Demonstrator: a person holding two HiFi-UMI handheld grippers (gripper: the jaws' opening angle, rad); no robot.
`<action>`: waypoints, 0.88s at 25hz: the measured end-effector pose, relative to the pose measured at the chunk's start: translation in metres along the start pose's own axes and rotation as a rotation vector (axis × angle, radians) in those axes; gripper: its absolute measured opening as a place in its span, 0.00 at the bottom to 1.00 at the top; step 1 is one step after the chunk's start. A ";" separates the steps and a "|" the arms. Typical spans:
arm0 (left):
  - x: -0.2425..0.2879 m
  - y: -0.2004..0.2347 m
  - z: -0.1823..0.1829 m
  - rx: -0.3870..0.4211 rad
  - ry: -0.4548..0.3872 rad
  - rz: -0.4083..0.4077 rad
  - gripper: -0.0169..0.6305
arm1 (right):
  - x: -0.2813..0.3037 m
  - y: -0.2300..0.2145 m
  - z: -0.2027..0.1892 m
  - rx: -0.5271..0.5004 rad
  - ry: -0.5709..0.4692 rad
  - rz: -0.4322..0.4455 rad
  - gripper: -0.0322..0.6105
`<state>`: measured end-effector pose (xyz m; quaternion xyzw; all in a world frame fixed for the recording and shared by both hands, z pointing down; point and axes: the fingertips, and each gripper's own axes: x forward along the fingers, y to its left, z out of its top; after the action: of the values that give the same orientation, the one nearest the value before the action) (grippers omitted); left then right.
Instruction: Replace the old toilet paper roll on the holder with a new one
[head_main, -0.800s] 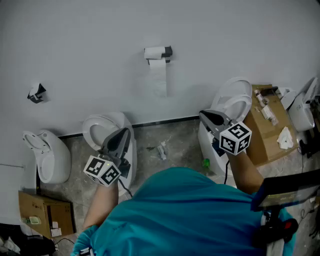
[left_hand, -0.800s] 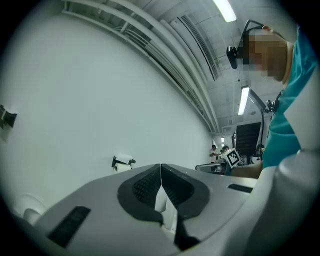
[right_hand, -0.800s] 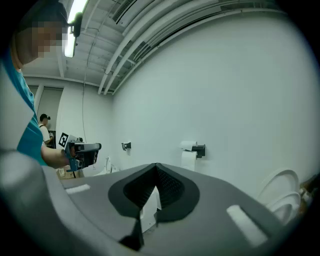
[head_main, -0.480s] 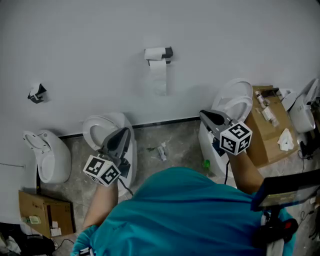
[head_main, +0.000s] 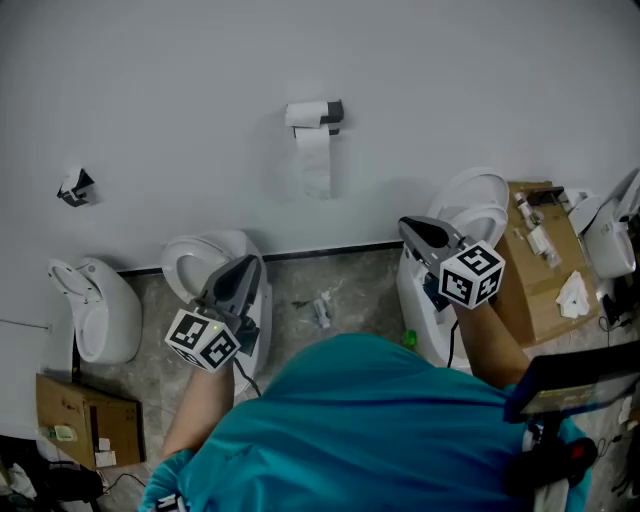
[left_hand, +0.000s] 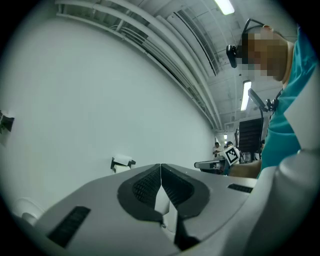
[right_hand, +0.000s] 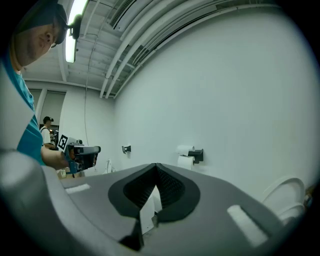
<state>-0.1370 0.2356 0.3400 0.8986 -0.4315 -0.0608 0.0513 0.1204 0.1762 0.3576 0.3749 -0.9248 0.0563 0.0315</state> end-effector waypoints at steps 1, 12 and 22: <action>0.007 -0.004 0.000 -0.001 0.002 0.004 0.04 | 0.000 -0.006 0.001 -0.006 0.002 0.011 0.05; 0.076 -0.032 -0.010 -0.004 0.003 0.041 0.04 | -0.004 -0.072 -0.001 -0.026 0.008 0.096 0.05; 0.105 0.024 -0.023 -0.039 0.018 0.033 0.04 | 0.051 -0.095 -0.015 0.001 0.040 0.093 0.05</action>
<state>-0.0864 0.1395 0.3592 0.8906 -0.4446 -0.0604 0.0738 0.1500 0.0756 0.3848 0.3304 -0.9404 0.0655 0.0472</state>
